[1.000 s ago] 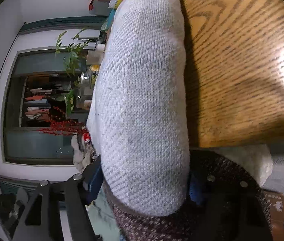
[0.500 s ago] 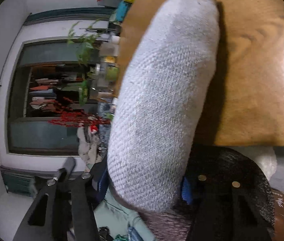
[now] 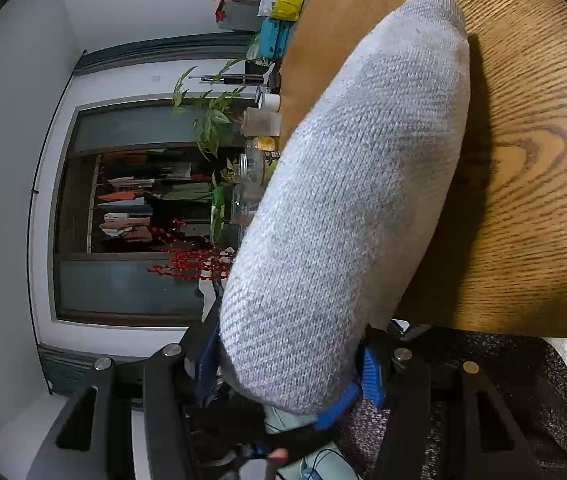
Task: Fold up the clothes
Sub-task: 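Lift the folded sweater with both grippers and carry it toward the black stack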
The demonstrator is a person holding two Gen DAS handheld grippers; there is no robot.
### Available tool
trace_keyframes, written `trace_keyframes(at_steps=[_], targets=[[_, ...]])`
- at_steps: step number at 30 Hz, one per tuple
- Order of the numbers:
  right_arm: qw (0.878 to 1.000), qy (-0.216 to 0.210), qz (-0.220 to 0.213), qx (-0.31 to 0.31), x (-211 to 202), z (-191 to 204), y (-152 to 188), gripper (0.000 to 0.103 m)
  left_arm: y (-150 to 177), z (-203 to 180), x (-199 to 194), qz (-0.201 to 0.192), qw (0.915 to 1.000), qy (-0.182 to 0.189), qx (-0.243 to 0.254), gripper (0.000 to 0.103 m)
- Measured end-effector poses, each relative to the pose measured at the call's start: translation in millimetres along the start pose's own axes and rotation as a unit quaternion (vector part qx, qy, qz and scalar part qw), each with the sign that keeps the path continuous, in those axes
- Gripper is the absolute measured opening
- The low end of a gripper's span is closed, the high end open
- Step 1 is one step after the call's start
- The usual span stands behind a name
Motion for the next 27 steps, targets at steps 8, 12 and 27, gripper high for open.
trace_keyframes(at_steps=[8,12,27], targets=[[1.000,-0.017,0.007,0.003,5.2,-2.6,-4.9,0.061,-6.0,0.6,6.0,-0.081,0.9911,0.081,-0.068,0.103],[1.000,-0.026,0.010,0.006,5.9,-5.6,-7.7,0.061,-12.1,9.6,28.6,-0.074,0.9916,0.065,-0.084,0.103],[1.000,-0.015,0.004,0.007,-1.2,-30.1,15.8,0.061,-51.7,3.5,81.4,0.009,0.9911,0.057,-0.119,0.102]])
Point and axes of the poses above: each gripper's, at about its wrist camera, not at the fingertips, and x roughly the way its jaws point, z to its left, y to its underside, the point moved 1 cm from there along x, roughly the way its jaws point, and after that the axes turned 12 degrees about y, right-handed, at the moved point
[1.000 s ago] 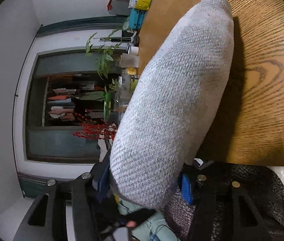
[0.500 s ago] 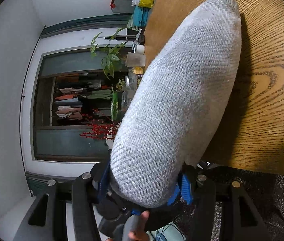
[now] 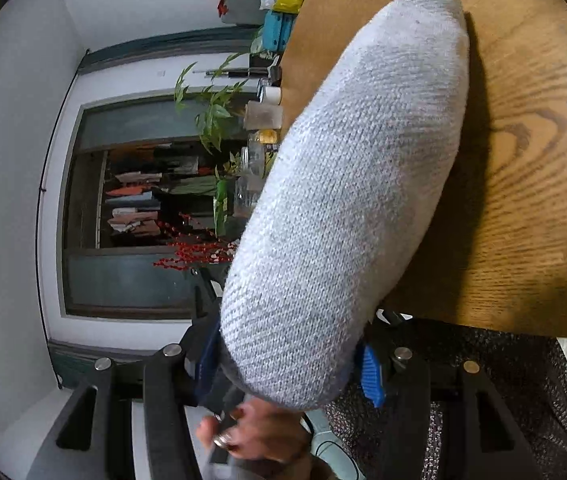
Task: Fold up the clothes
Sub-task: 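Lift the folded sweater with both grippers and carry it toward the black stack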
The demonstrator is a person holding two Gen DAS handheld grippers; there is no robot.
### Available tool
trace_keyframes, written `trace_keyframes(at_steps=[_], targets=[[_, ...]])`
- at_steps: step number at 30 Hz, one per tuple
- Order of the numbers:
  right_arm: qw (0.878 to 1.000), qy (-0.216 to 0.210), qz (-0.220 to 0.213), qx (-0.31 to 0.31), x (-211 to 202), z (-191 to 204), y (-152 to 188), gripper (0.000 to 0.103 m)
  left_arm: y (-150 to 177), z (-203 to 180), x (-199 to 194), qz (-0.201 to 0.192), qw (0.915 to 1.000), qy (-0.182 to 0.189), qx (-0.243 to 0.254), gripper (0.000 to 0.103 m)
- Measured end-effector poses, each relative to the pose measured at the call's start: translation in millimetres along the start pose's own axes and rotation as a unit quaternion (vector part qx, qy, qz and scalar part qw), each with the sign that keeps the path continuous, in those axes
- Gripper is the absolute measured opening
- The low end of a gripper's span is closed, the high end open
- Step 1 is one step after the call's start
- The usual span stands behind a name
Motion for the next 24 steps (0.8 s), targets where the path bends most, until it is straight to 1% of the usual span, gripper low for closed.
trace_keyframes(at_steps=[1,3,4,5,6,7,8,9,11,13,14,15,19,20,22,23,24], targets=[[1.000,0.003,-0.005,-0.001,-1.1,-2.2,2.0,0.061,-3.9,4.5,0.6,0.010,0.9997,0.007,-0.020,0.101],[1.000,0.011,-0.011,0.000,-2.8,-6.2,5.4,0.062,-7.7,9.2,3.1,0.026,0.9990,0.012,-0.034,0.099],[1.000,0.015,-0.013,0.001,-3.1,-7.6,6.3,0.062,-8.2,10.5,4.1,0.028,0.9989,0.014,-0.035,0.099],[1.000,0.019,-0.014,0.001,-3.1,-8.1,6.3,0.062,-7.3,11.3,2.6,0.020,0.9990,0.016,-0.036,0.095],[1.000,0.022,-0.016,0.004,-2.9,-8.6,6.0,0.063,-6.4,12.0,1.1,0.012,0.9991,0.017,-0.038,0.086],[1.000,0.024,-0.017,0.006,-2.8,-9.1,5.9,0.065,-5.5,11.2,-0.2,0.006,0.9994,0.008,-0.034,0.080],[0.999,0.026,-0.018,0.008,-3.1,-10.3,6.1,0.066,-5.2,9.4,-0.7,0.005,0.9996,-0.005,-0.027,0.066],[0.999,0.028,-0.019,0.012,-3.2,-12.6,6.3,0.068,-5.5,6.0,-0.1,0.009,0.9998,-0.013,-0.015,0.057],[0.999,0.024,-0.011,0.024,-3.7,-19.0,3.3,0.075,-5.4,-0.1,0.6,0.015,0.9996,-0.022,0.004,0.053],[0.999,0.004,0.003,0.045,-6.7,-28.8,-3.4,0.079,-4.5,-5.2,0.8,0.019,0.9994,-0.023,0.016,0.052],[0.999,-0.002,0.004,0.052,-8.8,-32.6,-6.7,0.081,-3.7,-8.1,1.4,0.019,0.9992,-0.027,0.025,0.051],[0.998,-0.002,-0.002,0.057,-12.5,-36.7,-10.4,0.085,-2.8,-11.0,2.0,0.018,0.9988,-0.030,0.033,0.051],[0.994,0.062,-0.080,0.046,-33.0,-49.3,-30.2,0.094,-2.3,-16.6,5.3,0.024,0.9988,-0.023,0.037,0.050],[0.993,0.072,-0.086,0.045,-32.8,-53.1,-36.4,0.094,-2.4,-18.5,6.2,0.025,0.9987,-0.022,0.039,0.050],[0.995,0.069,-0.057,0.050,-20.3,-61.8,-48.9,0.094,-2.9,-21.9,8.0,0.028,0.9985,-0.018,0.043,0.050],[0.996,0.059,-0.042,0.058,-12.8,-65.7,-52.3,0.094,-3.4,-23.6,8.9,0.030,0.9984,-0.017,0.044,0.050],[0.996,0.049,-0.032,0.066,-5.1,-69.3,-54.8,0.090,-3.9,-25.3,9.8,0.032,0.9983,-0.016,0.045,0.050]])
Point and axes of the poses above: each gripper's, at about its wrist camera, not at the fingertips, and x roughly the way its jaws point, z to its left, y to its underside, the point moved 1 cm from there along x, roughly the way its jaws point, and after that the axes turned 12 degrees about y, right-handed, at the moved point
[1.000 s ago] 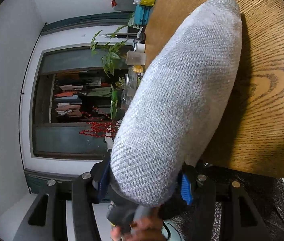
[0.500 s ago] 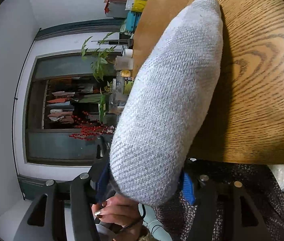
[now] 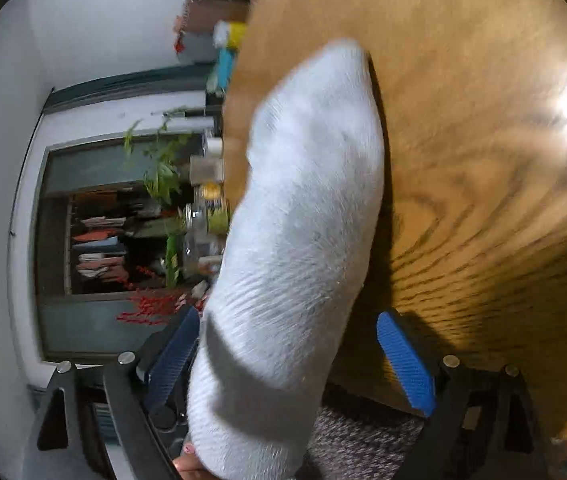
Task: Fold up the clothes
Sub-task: 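Lift the folded sweater with both grippers and carry it toward the black stack, then lower the sweater onto the black garment stack and open both grippers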
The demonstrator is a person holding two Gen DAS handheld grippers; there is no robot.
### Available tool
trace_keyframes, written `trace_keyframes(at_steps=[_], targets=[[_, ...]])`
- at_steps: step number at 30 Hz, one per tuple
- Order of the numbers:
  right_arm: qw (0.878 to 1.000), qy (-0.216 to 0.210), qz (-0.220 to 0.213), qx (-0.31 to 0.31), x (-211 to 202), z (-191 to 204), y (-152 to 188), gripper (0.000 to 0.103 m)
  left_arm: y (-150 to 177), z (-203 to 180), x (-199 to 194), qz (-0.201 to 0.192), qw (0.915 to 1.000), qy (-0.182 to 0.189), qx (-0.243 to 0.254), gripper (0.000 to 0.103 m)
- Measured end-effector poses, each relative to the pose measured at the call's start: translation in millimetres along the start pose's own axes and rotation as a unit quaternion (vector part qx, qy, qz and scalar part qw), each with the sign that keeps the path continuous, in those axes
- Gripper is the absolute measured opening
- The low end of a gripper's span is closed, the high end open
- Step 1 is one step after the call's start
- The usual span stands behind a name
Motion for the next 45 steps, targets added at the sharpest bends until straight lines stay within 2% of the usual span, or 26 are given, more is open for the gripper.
trace_keyframes(at_steps=[5,7,9,12,13,15,20,23,27,30,33,36,39,40,42,43,45], targets=[[0.999,-0.026,0.018,-0.007,20.9,10.9,-13.0,0.093,-3.4,-8.3,6.0,0.001,0.9998,-0.005,0.017,0.050],[0.999,-0.026,0.026,-0.006,28.9,16.9,-19.3,0.097,-3.9,-14.4,8.5,0.000,0.9994,-0.007,0.035,0.050],[0.999,-0.024,0.033,-0.013,38.9,23.4,-19.9,0.096,-3.0,-23.2,12.0,-0.004,0.9977,-0.016,0.066,0.050],[0.999,-0.001,0.027,-0.045,48.3,33.2,-17.0,0.069,3.7,-39.3,13.5,-0.016,0.9930,-0.031,0.113,0.050],[0.998,0.009,0.019,-0.058,47.4,36.6,-14.8,0.063,6.5,-44.3,13.0,-0.020,0.9911,-0.036,0.126,0.050],[0.996,0.019,-0.001,-0.081,38.4,46.0,-8.1,0.059,15.2,-53.6,13.7,-0.017,0.9876,-0.037,0.152,0.050],[0.982,0.056,-0.094,-0.155,-27.1,75.8,20.2,0.057,57.4,-85.6,26.2,0.010,0.9725,-0.018,0.232,0.050],[0.971,0.069,-0.146,-0.177,-75.7,85.4,32.7,0.057,88.4,-106.8,47.9,0.058,0.9638,0.005,0.260,0.050],[0.954,0.088,-0.225,-0.178,-158.4,84.2,41.5,0.057,135.4,-140.2,103.4,0.146,0.9457,0.018,0.290,0.050],[0.939,0.104,-0.282,-0.168,-217.7,81.3,38.3,0.057,172.0,-173.3,157.8,0.214,0.9267,0.021,0.308,0.050],[0.914,0.123,-0.351,-0.160,-283.0,83.9,26.8,0.057,210.2,-210.0,218.2,0.284,0.9023,0.021,0.323,0.050],[0.888,0.142,-0.409,-0.154,-338.4,96.6,12.8,0.057,246.2,-252.9,268.5,0.321,0.8789,0.034,0.351,0.050],[0.847,0.172,-0.476,-0.164,-397.6,129.4,-2.0,0.057,296.2,-305.2,319.1,0.359,0.8434,0.051,0.397,0.050],[0.831,0.182,-0.497,-0.168,-416.5,141.4,-6.5,0.057,319.1,-323.1,331.2,0.369,0.8278,0.066,0.417,0.050],[0.793,0.202,-0.544,-0.185,-449.4,166.2,-14.5,0.057,335.7,-366.7,363.3,0.392,0.7992,0.100,0.445,0.051],[0.772,0.210,-0.567,-0.197,-461.5,175.8,-18.7,0.057,346.9,-387.8,390.0,0.416,0.7803,0.124,0.450,0.051],[0.730,0.225,-0.607,-0.219,-485.0,189.9,-32.2,0.057,357.6,-404.5,436.1,0.451,0.7654,0.141,0.436,0.053]])
Point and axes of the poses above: each gripper's, at about its wrist camera, not at the fingertips, and x roughly the way its jaws point, z to its left, y to its underside, the point moved 1 cm from there along x, roughly the way its jaws point, and after that the axes turned 12 degrees about y, right-handed, at the moved point
